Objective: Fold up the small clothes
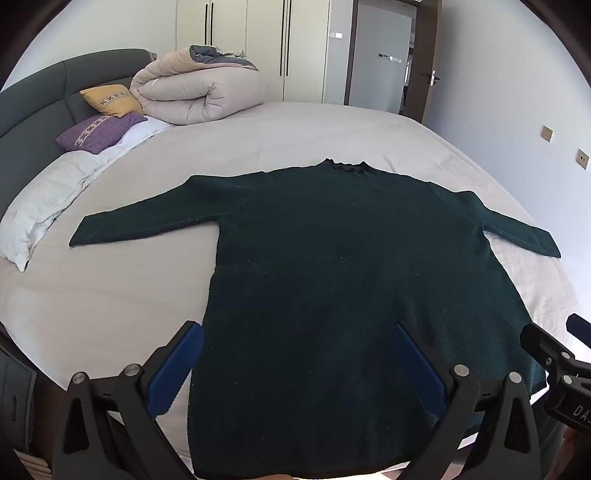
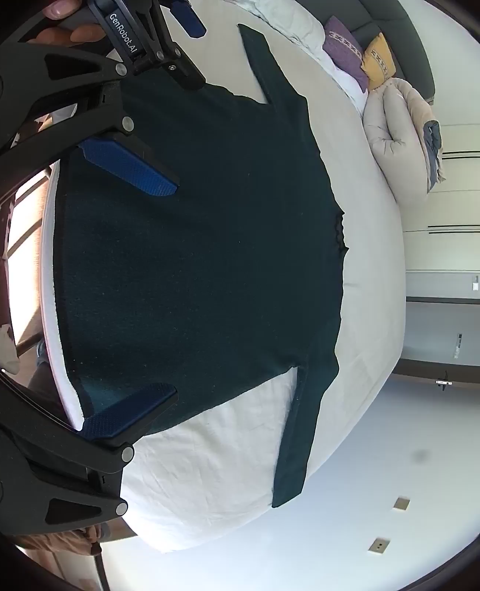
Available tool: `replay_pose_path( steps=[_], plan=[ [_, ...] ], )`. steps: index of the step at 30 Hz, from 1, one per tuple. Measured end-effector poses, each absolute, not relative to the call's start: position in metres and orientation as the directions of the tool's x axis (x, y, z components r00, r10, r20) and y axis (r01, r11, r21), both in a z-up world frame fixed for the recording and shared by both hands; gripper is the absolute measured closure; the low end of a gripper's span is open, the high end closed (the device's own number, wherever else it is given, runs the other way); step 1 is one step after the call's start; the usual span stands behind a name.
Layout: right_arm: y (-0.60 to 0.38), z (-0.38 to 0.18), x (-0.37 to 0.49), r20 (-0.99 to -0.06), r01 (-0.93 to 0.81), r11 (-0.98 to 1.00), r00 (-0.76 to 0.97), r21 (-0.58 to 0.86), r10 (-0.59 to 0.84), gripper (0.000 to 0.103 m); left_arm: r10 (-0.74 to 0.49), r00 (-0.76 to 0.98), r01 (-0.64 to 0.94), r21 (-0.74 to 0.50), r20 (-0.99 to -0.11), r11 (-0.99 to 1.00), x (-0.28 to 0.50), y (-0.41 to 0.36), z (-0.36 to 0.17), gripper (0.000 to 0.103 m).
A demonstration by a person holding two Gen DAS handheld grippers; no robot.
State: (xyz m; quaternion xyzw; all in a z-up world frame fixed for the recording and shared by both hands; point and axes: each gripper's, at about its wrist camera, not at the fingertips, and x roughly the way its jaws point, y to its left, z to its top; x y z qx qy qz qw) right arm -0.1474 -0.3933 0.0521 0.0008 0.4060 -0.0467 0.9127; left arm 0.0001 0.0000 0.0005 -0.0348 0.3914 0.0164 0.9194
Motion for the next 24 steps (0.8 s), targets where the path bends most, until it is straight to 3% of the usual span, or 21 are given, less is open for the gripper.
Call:
replay_pose_path(
  steps=[24],
  plan=[
    [-0.389, 0.048, -0.15, -0.75, 0.08, 0.996, 0.656, -0.049, -0.09, 0.0, 0.005, 0.688, -0.059, -0.048, -0.726, 0.997, 0.0, 0.002, -0.003, 0.0]
  ],
)
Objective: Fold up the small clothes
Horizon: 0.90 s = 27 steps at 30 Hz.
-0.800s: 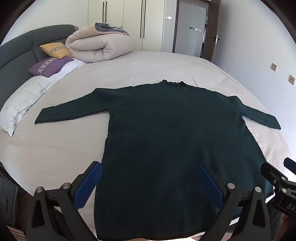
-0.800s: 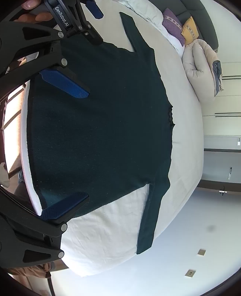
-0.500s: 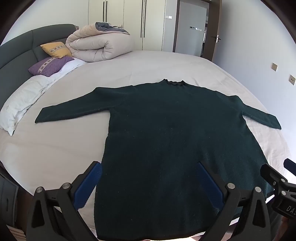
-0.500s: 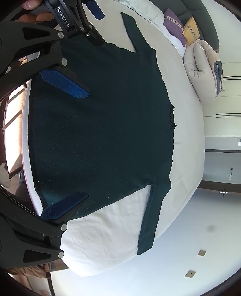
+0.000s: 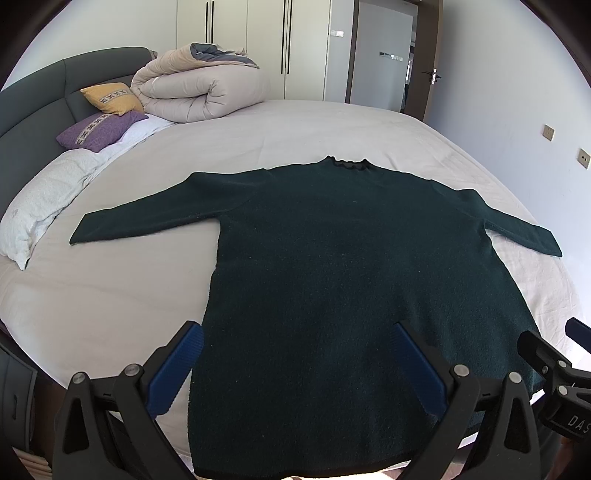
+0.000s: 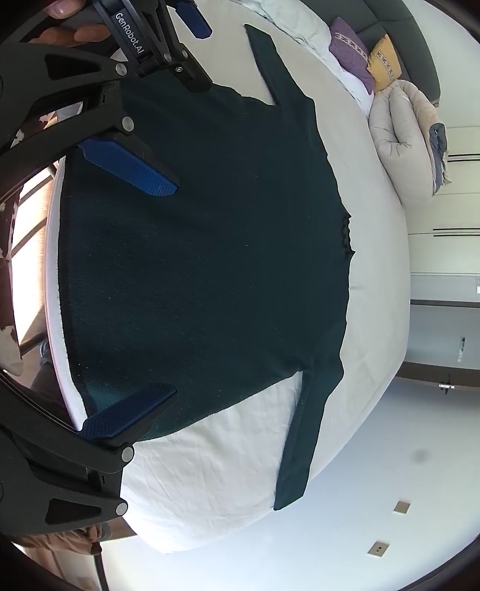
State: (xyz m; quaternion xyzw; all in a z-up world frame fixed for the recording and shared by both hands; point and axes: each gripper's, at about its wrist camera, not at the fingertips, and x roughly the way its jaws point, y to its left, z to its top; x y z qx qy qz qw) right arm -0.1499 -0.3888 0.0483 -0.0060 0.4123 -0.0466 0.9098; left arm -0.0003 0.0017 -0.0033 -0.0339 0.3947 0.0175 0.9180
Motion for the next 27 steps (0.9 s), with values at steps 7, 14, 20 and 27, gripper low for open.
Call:
replay_pose_path(
  steps=[7, 14, 20, 27],
  plan=[
    [-0.3895, 0.0477, -0.1479, -0.752, 0.08, 0.996, 0.653, -0.048, -0.089, 0.0, 0.004, 0.687, -0.058, -0.049, -0.726, 0.997, -0.0004, 0.0029, -0.004, 0.0],
    [-0.3863, 0.0432, -0.1498, -0.754, 0.078, 0.996, 0.651, -0.051, -0.089, 0.0, 0.005, 0.687, -0.058, -0.047, -0.727, 0.997, 0.0005, 0.002, -0.0045, 0.0],
    [-0.3857, 0.0423, -0.1498, -0.755, 0.078, 0.996, 0.65, -0.052, -0.09, 0.0, 0.004, 0.686, -0.057, -0.048, -0.728, 0.997, 0.0002, 0.0011, -0.005, 0.0],
    [-0.3845, 0.0399, -0.1485, -0.759, 0.074, 0.996, 0.646, -0.053, -0.089, 0.0, 0.004, 0.685, -0.056, -0.048, -0.728, 0.997, 0.0004, 0.0003, -0.0059, 0.0]
  ],
)
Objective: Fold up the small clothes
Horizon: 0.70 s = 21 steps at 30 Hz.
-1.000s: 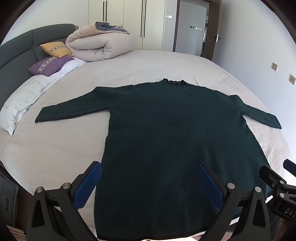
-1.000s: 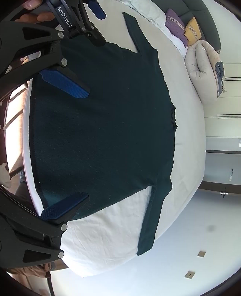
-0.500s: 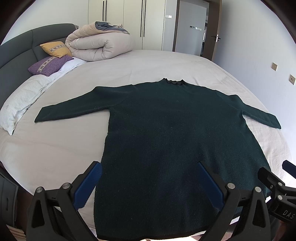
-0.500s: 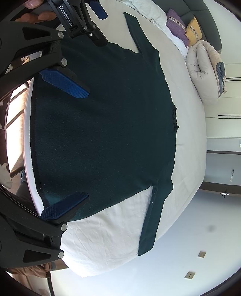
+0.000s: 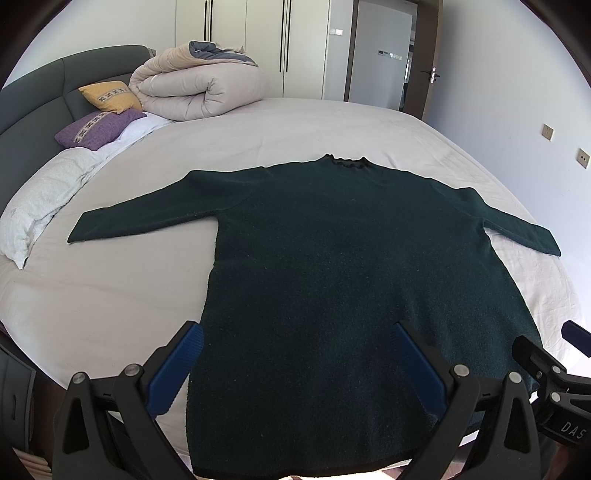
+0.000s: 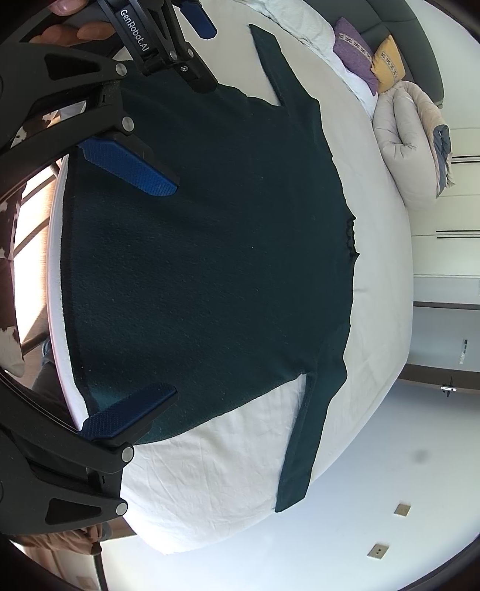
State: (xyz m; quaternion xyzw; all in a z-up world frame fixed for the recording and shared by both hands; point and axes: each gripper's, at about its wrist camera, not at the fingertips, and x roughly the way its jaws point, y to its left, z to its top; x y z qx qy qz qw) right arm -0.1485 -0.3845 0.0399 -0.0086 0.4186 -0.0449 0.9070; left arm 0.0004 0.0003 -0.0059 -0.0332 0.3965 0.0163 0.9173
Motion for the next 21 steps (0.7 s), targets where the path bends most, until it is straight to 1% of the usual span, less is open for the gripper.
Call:
replay_pose_path(
  steps=[21],
  plan=[
    [-0.3833, 0.0366, -0.1483, -0.766, 0.072, 0.996, 0.637, -0.05, -0.085, 0.0, -0.001, 0.678, -0.055, -0.053, -0.735, 0.997, -0.0003, -0.0007, -0.0079, 0.0]
  ],
)
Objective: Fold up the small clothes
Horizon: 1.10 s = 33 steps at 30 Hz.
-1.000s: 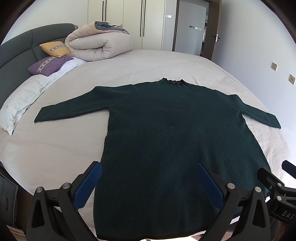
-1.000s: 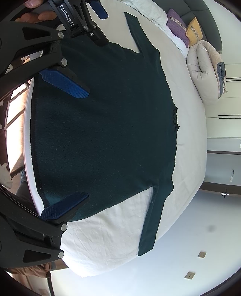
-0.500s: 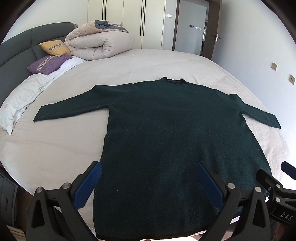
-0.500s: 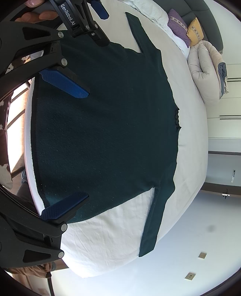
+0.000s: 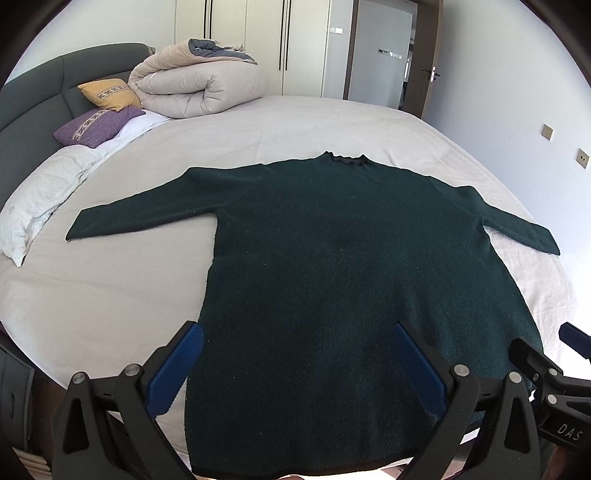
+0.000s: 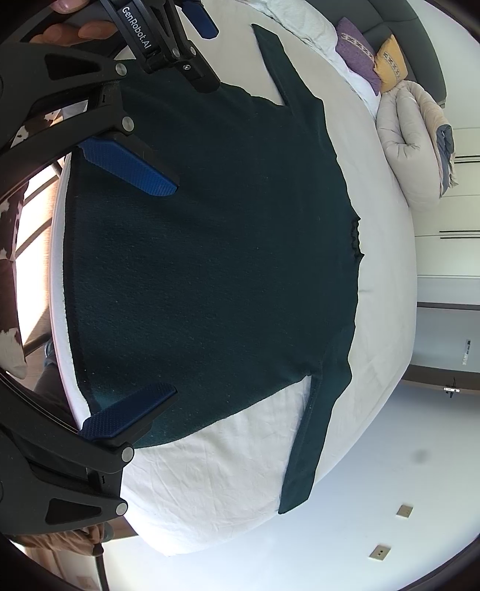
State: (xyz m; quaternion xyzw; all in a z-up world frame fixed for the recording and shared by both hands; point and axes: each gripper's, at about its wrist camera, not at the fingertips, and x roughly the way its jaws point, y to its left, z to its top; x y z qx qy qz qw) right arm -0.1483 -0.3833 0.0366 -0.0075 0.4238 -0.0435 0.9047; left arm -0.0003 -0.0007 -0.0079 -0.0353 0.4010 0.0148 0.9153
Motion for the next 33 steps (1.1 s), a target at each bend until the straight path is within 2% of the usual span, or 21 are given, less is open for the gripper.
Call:
replay_pose_path(
  steps=[9, 18, 20, 23, 27, 28, 30, 33],
  plan=[
    [-0.38, 0.033, -0.147, -0.771, 0.07, 0.996, 0.631, -0.056, -0.087, 0.0, -0.029, 0.689, -0.058, -0.095, -0.725, 0.994, 0.0, 0.009, -0.01, 0.0],
    [-0.372, 0.031, -0.131, -0.772, 0.049, 0.997, 0.631, -0.061, -0.078, 0.0, 0.057, 0.697, -0.148, -0.065, -0.715, 0.987, 0.021, 0.068, -0.01, 0.0],
    [-0.369, 0.032, -0.124, -0.771, 0.036, 0.998, 0.634, -0.05, -0.061, 0.0, 0.057, 0.702, -0.179, -0.098, -0.709, 0.979, 0.028, 0.094, -0.009, 0.0],
    [-0.362, 0.038, -0.112, -0.761, 0.014, 1.0, 0.648, -0.021, -0.025, 0.0, -0.019, 0.675, -0.19, -0.199, -0.738, 0.962, 0.044, 0.135, -0.014, 0.0],
    [-0.347, 0.048, -0.093, -0.738, -0.013, 1.0, 0.674, 0.005, 0.013, 0.0, 0.06, 0.702, -0.269, -0.185, -0.71, 0.945, 0.047, 0.173, -0.017, 0.0],
    [-0.341, 0.05, -0.088, -0.736, -0.023, 1.0, 0.677, 0.001, 0.017, 0.0, 0.066, 0.683, -0.297, -0.194, -0.727, 0.935, 0.051, 0.185, -0.02, 0.0],
    [-0.329, 0.052, -0.076, -0.735, -0.041, 0.999, 0.678, -0.012, 0.019, 0.0, 0.028, 0.652, -0.34, -0.259, -0.757, 0.904, 0.06, 0.212, -0.028, 0.0],
    [-0.314, 0.051, -0.059, -0.748, -0.067, 0.997, 0.663, -0.026, 0.025, 0.0, 0.046, 0.689, -0.404, -0.33, -0.723, 0.853, 0.068, 0.259, -0.029, 0.0]
  ],
)
